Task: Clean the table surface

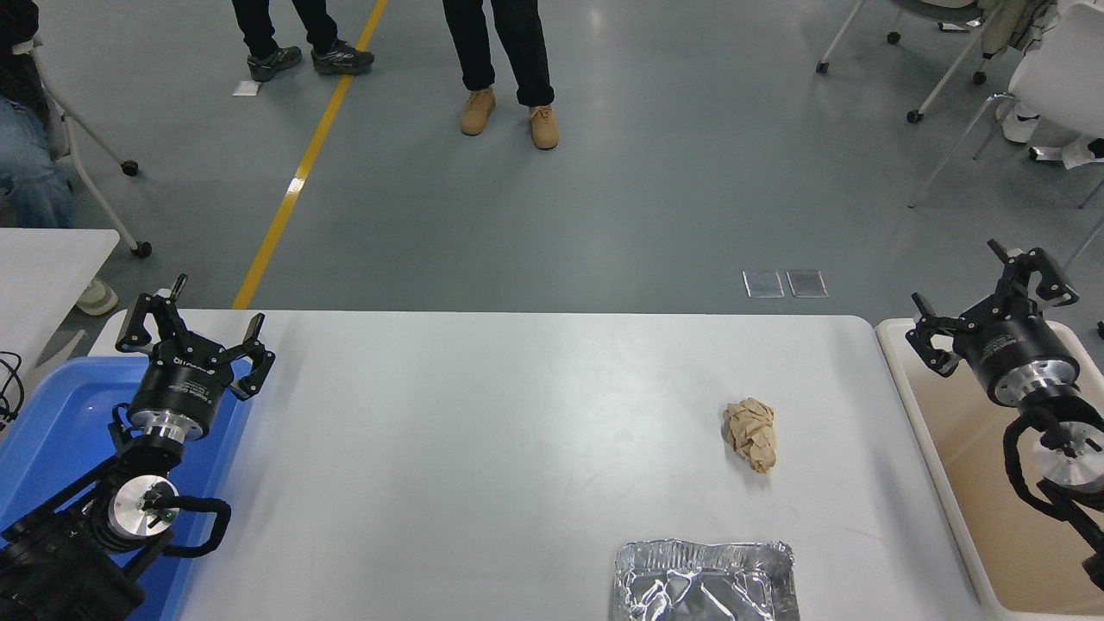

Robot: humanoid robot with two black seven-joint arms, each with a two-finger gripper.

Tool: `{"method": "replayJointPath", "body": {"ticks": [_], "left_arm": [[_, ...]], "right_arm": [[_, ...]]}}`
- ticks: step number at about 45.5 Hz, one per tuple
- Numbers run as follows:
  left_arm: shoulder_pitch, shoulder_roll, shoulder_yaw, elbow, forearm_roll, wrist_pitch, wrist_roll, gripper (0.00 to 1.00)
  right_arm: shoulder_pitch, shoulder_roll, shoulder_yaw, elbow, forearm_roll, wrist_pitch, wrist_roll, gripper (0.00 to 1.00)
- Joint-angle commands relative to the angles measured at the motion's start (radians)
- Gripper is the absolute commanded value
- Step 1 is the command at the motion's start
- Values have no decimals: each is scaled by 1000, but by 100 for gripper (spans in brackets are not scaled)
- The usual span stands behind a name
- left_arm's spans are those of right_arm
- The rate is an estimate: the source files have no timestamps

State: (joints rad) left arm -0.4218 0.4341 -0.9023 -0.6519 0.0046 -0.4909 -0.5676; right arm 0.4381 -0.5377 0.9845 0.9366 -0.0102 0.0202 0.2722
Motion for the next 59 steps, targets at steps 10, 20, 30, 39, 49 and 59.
{"method": "replayJointPath", "body": {"ticks": [10,20,30,39,49,59], "left_arm": [[0,0,0,0,0,0,0,99],[0,0,0,0,0,0,0,99],[0,0,0,0,0,0,0,99],[0,0,-1,0,0,0,0,99],[0,0,-1,0,0,0,0,99],[0,0,0,0,0,0,0,99]], "right_arm": [[22,56,-6,-42,-30,1,2,99],[22,50,-9,-42,-30,1,1,99],[22,47,-14,-44,-31,0,2,99],[22,2,-30,-42,-33,3,2,99],[86,-139,-167,-39,-33,0,1,98],[206,-240,-429,-38,-34,7,-1,98]]}}
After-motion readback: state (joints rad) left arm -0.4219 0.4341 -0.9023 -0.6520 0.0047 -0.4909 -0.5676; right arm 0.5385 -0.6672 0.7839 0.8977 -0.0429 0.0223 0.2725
